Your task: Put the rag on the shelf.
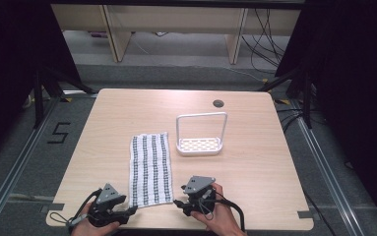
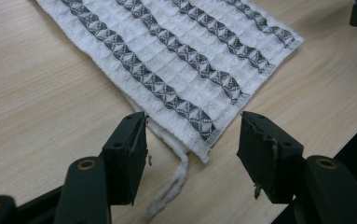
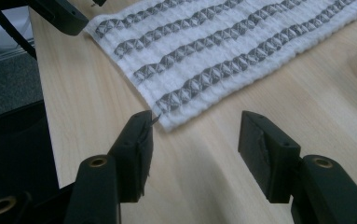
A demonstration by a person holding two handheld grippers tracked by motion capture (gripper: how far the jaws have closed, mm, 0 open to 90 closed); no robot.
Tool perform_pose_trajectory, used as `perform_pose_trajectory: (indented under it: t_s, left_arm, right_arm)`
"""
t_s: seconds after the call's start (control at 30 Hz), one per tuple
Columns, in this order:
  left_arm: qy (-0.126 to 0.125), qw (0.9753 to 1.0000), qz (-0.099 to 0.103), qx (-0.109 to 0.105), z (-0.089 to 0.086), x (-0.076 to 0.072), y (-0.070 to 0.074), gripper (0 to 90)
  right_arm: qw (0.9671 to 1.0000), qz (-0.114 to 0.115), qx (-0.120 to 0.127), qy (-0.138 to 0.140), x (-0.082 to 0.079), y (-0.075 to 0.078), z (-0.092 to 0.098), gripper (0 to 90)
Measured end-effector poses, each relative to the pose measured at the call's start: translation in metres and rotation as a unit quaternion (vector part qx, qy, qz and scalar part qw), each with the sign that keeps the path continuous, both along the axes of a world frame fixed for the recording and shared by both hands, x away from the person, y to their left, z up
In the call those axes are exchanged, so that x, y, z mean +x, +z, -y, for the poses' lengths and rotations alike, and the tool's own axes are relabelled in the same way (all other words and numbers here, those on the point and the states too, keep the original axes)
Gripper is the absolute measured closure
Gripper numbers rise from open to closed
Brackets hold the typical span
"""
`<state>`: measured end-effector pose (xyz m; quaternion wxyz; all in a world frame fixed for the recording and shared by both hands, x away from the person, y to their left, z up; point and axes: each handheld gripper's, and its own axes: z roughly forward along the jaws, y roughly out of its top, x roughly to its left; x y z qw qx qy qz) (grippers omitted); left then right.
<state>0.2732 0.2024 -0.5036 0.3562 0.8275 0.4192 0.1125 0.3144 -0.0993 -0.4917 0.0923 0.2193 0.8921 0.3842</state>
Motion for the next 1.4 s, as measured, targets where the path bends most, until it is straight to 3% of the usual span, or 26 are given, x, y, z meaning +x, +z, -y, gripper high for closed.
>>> perform_pose_trajectory:
  t_s: [0.13,0.3,0.43,0.47,0.6,0.63,0.7,0.8,0.83,0.9,0.93,1.0,1.03,1.1,1.4]
  left_arm:
    - [-0.014,0.9997,-0.002,0.021,0.002,0.002,0.001,44.6]
    - [-0.004,1.0000,0.000,0.008,0.007,0.003,-0.002,47.9]
    - [-0.013,0.9996,-0.004,0.025,0.006,0.005,-0.001,50.9]
    - [-0.009,0.9997,-0.002,0.023,0.007,0.006,-0.002,51.6]
    - [-0.016,0.9994,-0.006,0.029,0.007,0.006,-0.002,53.9]
    - [-0.010,0.9995,-0.003,0.030,0.008,0.006,-0.003,54.5]
    - [-0.018,0.9991,-0.002,0.038,0.008,0.007,-0.003,56.2]
    - [-0.014,0.9988,0.004,0.046,0.010,0.008,-0.005,60.3]
    - [-0.014,0.9989,0.006,0.044,0.010,0.008,-0.005,63.3]
    - [-0.020,0.9986,0.007,0.050,0.010,0.008,-0.004,64.8]
    - [-0.017,0.9986,0.010,0.049,0.010,0.008,-0.005,66.9]
    - [-0.028,0.9981,0.012,0.054,0.009,0.008,-0.004,75.1]
    - [-0.030,0.9980,0.012,0.054,0.010,0.007,-0.004,75.1]
    - [-0.033,0.9977,0.014,0.057,0.011,0.007,-0.004,81.5]
    - [-0.041,0.9973,0.024,0.056,0.009,0.007,0.002,85.4]
  right_arm:
    - [0.9999,0.000,-0.008,0.008,0.004,0.000,-0.007,48.4]
    - [0.9997,-0.002,-0.020,0.016,0.005,-0.004,-0.019,50.5]
    - [0.9994,0.006,-0.025,0.021,0.007,-0.009,-0.029,51.5]
    - [0.9996,-0.004,-0.024,0.016,0.006,-0.009,-0.031,51.9]
    - [0.9992,-0.011,-0.037,0.012,0.007,-0.011,-0.035,54.4]
    - [0.9994,0.009,-0.029,0.018,0.009,-0.015,-0.036,55.0]
    - [0.9989,-0.002,-0.039,0.026,0.010,-0.013,-0.036,56.3]
    - [0.9990,0.003,-0.040,0.021,0.011,-0.017,-0.038,60.0]
    - [0.9986,-0.008,-0.047,0.020,0.011,-0.017,-0.038,63.6]
    - [0.9990,0.000,-0.041,0.019,0.013,-0.019,-0.038,66.6]
    - [0.9990,-0.009,-0.041,0.011,0.012,-0.018,-0.039,69.4]
    - [0.9988,0.003,-0.043,0.021,0.014,-0.019,-0.039,77.9]
    - [0.9988,0.003,-0.043,0.021,0.014,-0.019,-0.039,77.9]
    - [0.9990,-0.015,-0.033,0.024,0.014,-0.018,-0.040,83.3]
    - [0.9992,-0.022,-0.021,0.027,0.015,-0.013,-0.040,86.3]
